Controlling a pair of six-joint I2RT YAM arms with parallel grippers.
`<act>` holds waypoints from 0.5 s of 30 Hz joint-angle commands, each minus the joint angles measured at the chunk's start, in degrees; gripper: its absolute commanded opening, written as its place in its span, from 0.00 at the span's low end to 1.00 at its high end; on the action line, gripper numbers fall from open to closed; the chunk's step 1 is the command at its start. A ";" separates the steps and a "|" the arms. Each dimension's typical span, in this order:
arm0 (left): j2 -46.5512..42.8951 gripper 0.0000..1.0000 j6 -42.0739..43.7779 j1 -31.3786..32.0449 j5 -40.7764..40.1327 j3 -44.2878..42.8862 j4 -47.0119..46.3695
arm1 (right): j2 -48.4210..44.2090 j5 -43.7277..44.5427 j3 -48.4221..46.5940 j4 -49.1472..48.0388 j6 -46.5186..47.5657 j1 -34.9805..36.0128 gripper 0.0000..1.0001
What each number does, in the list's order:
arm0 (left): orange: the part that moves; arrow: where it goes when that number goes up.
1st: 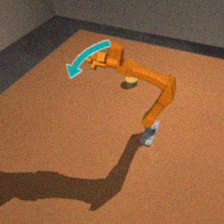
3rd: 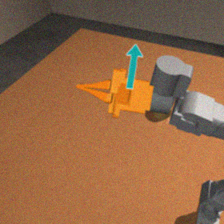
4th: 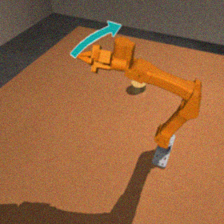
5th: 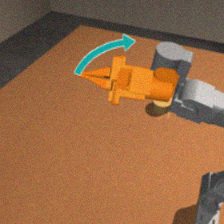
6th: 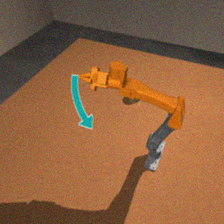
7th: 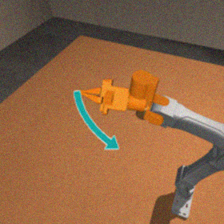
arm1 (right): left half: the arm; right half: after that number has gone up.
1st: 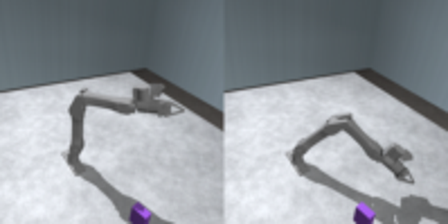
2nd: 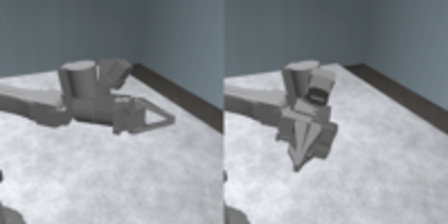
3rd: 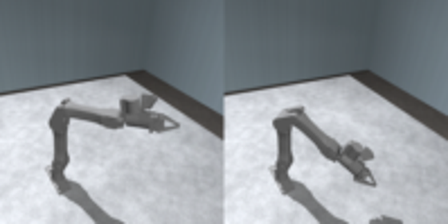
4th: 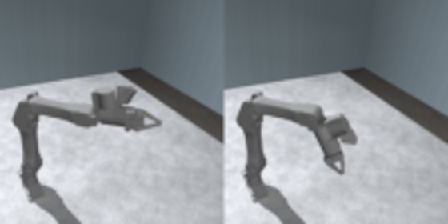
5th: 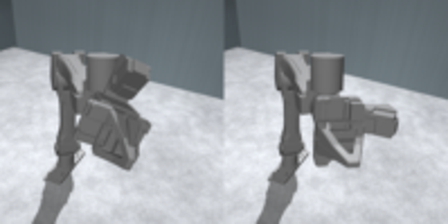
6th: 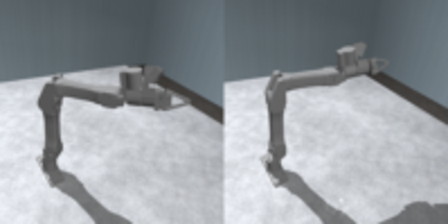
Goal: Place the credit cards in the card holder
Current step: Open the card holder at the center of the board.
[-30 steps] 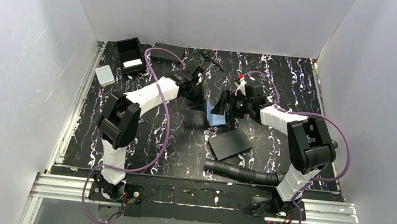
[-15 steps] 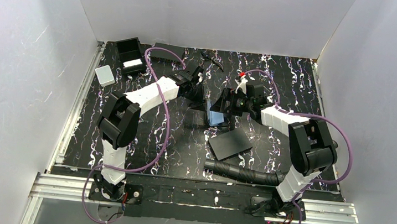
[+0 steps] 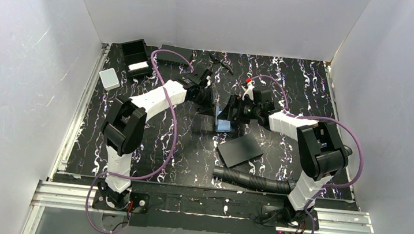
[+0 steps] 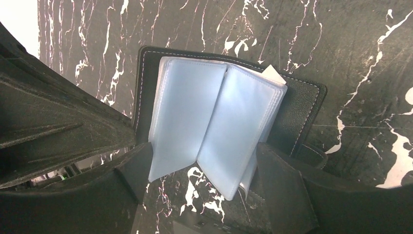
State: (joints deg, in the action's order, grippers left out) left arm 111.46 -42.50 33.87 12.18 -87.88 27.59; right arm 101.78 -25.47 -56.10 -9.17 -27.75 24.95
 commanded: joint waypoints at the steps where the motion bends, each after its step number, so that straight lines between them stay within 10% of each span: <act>1: -0.90 0.00 0.62 0.11 0.27 -1.30 1.59 | 0.08 0.07 -1.27 -0.94 0.80 0.45 0.82; 15: -1.46 0.00 1.12 0.02 -0.72 0.70 2.18 | -1.62 2.88 -1.54 2.65 3.59 0.48 0.52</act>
State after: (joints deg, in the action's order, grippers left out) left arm 111.46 -42.38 33.87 12.21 -87.79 27.66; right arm 101.78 -23.45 -56.12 -7.68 -26.11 25.15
